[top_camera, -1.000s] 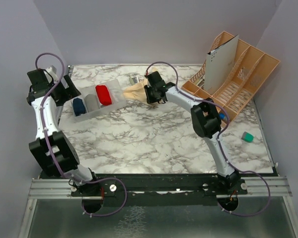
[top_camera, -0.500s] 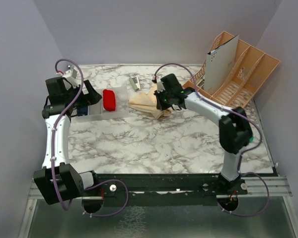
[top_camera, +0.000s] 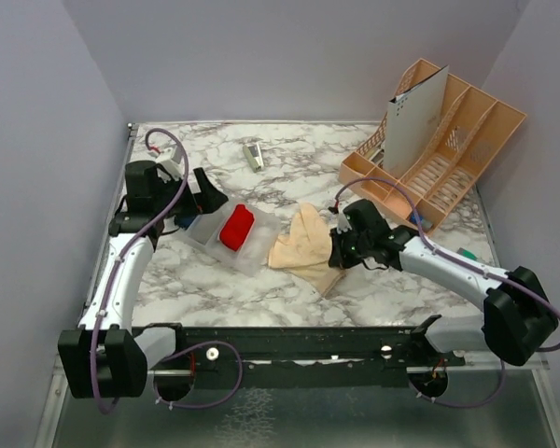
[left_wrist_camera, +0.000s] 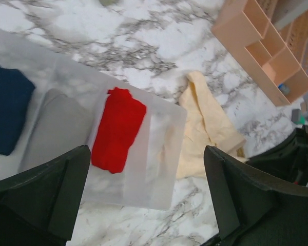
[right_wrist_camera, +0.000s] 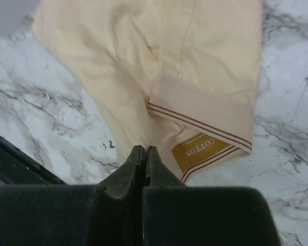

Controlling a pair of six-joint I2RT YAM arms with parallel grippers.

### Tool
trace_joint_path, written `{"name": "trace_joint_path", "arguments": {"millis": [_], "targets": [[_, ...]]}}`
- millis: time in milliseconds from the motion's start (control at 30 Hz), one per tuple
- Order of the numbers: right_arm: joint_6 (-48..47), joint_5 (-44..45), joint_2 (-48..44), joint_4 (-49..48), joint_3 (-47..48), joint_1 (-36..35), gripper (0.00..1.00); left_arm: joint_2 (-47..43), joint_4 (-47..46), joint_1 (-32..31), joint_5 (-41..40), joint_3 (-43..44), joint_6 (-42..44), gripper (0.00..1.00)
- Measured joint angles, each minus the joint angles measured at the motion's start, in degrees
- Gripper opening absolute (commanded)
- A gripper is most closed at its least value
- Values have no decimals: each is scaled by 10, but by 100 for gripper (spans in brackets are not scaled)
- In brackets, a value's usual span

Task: Roll the underwear
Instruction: Pick up the underwear from the center of the board, then move the storage box to the center of the board.

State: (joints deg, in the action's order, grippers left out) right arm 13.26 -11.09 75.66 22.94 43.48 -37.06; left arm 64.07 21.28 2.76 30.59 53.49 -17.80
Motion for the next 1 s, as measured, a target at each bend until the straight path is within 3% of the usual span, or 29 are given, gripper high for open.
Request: {"name": "trace_joint_path", "arguments": {"millis": [133, 367, 633, 767, 1000], "targets": [[49, 63, -19, -1, 46, 0, 1, -3, -17, -83, 9, -14, -11, 99], [63, 147, -34, -12, 170, 0, 1, -29, -25, -283, 9, -74, -40, 99], [82, 192, -42, 0, 152, 0, 0, -1, -109, -480, -42, -156, -106, 99], [88, 228, -60, 29, 150, 0, 1, 73, -145, -529, -104, -158, -135, 99], [88, 284, -154, 73, 157, 0, 0, 154, -160, -521, -246, -150, -155, 99]]}}
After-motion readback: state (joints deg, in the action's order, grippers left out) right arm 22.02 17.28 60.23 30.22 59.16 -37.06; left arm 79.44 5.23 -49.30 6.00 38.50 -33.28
